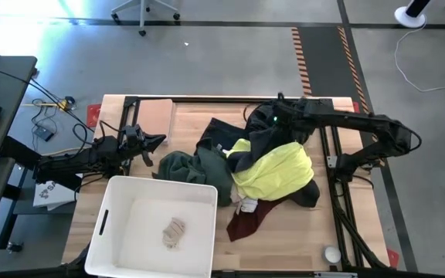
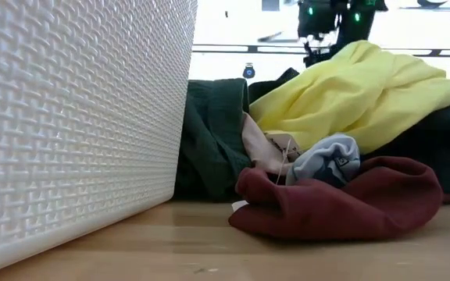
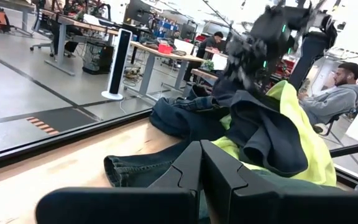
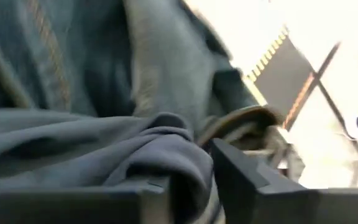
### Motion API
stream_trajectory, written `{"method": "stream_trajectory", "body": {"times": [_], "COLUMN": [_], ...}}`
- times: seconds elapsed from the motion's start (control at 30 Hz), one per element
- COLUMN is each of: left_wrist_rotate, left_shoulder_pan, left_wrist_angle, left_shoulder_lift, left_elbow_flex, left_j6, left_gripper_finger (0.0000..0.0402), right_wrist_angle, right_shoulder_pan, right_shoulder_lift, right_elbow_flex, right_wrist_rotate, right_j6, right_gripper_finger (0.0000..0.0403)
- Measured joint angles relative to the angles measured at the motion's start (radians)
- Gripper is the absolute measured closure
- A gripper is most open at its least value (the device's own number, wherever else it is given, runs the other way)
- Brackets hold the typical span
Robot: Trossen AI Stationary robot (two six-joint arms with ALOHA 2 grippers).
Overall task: Sort clothes
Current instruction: Adjust the clothes on the table, then put the white striped sock into the white bin
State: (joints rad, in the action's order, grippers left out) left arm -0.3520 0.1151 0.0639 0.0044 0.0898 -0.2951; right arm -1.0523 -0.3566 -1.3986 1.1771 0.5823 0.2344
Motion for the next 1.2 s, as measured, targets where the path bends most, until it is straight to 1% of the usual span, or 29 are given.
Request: {"method": "stream_trajectory", "body": {"times": [0.1,0.2,0.27,0.33,0.37,0.43,0.5,0.57,0.63,0.7,0.77,0.8,0.87,0.9,0.93,1.0,1.07,1.13,1.2], "left_wrist_rotate": [0.001,0.002,0.002,0.007,0.01,0.014,0.025,0.031,0.032,0.028,0.027,0.025,0.019,0.011,0.002,-0.014,-0.017,-0.015,-0.003], "left_shoulder_pan": [0.0,0.0,0.0,0.0,0.0,0.0,0.0,0.0,0.0,0.0,0.0,0.0,0.0,0.0,0.0,0.0,0.0,0.0,0.0], "left_wrist_angle": [0.0,0.0,0.001,0.001,0.001,0.002,0.003,0.003,0.002,0.0,-0.001,-0.001,-0.003,-0.005,-0.006,-0.007,-0.005,-0.001,0.004], "left_shoulder_lift": [0.0,0.0,0.0,0.0,0.0,0.0,0.0,0.0,0.0,0.0,0.0,0.0,0.0,0.0,0.0,0.0,0.0,0.0,0.0], "left_elbow_flex": [0.0,0.0,0.0,0.0,0.0,0.0,0.0,0.0,0.0,0.0,0.0,0.0,0.0,0.0,0.0,0.0,0.0,0.001,0.001], "left_j6": [0.0,-0.007,-0.015,-0.015,-0.016,-0.016,-0.016,-0.017,-0.017,-0.017,-0.017,-0.016,-0.01,-0.008,-0.007,-0.008,-0.008,-0.008,-0.011], "left_gripper_finger": [0.0397,0.0397,0.0397,0.0397,0.0397,0.0397,0.0397,0.0397,0.0397,0.0397,0.0397,0.0397,0.0397,0.0397,0.0397,0.0397,0.0397,0.0397,0.0397], "right_wrist_angle": [-0.133,-0.188,-0.153,-0.049,0.008,0.124,0.201,0.213,0.147,-0.043,-0.265,-0.363,-0.506,-0.517,-0.504,-0.423,-0.275,-0.106,0.081], "right_shoulder_pan": [0.005,0.052,0.115,0.203,0.256,0.357,0.44,0.495,0.517,0.502,0.449,0.416,0.351,0.324,0.299,0.28,0.294,0.337,0.404], "right_shoulder_lift": [0.0,0.002,0.007,0.009,0.008,0.005,0.005,0.005,0.005,0.002,0.002,0.005,0.013,0.02,0.04,0.078,0.107,0.116,0.114], "right_elbow_flex": [0.167,0.35,0.441,0.49,0.5,0.487,0.447,0.396,0.333,0.294,0.286,0.287,0.301,0.306,0.307,0.307,0.31,0.309,0.308], "right_wrist_rotate": [0.078,0.11,0.083,0.018,-0.002,0.005,0.044,0.122,0.229,0.312,0.335,0.32,0.251,0.203,0.156,0.066,-0.036,-0.177,-0.332], "right_j6": [-0.001,0.016,0.011,-0.059,-0.093,-0.15,-0.187,-0.152,-0.064,0.081,0.268,0.351,0.485,0.501,0.474,0.386,0.267,0.137,-0.003], "right_gripper_finger": [0.0275,0.0267,0.0266,0.0266,0.0266,0.0266,0.0266,0.0265,0.0265,0.0265,0.0265,0.0265,0.0264,0.0262,0.0259,0.0256,0.0256,0.0256,0.0256]}}
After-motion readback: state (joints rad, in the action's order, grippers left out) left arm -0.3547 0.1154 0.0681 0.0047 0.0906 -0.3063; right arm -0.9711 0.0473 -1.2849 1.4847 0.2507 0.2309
